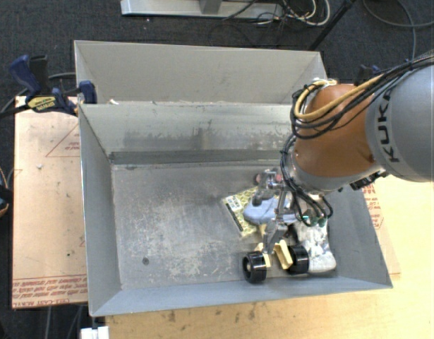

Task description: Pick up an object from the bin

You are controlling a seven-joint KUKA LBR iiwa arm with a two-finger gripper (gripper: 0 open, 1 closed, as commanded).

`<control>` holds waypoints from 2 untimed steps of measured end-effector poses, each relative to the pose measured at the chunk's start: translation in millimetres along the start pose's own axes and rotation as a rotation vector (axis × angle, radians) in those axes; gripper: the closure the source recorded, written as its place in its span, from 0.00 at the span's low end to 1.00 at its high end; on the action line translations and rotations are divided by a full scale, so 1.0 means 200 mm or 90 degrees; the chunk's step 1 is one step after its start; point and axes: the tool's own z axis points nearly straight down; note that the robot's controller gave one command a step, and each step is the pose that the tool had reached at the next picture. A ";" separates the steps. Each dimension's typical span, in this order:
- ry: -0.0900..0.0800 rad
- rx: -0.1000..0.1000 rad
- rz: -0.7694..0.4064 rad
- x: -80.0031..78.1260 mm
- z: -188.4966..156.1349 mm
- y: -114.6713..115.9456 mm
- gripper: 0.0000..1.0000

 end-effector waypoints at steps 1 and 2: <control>-0.005 0.000 0.000 -0.01 -0.02 0.00 0.00; -0.010 -0.002 -0.243 -0.17 0.42 -0.11 1.00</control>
Offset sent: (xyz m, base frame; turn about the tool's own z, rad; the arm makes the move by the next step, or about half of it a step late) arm 0.0293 -0.0261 -0.0914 -0.3835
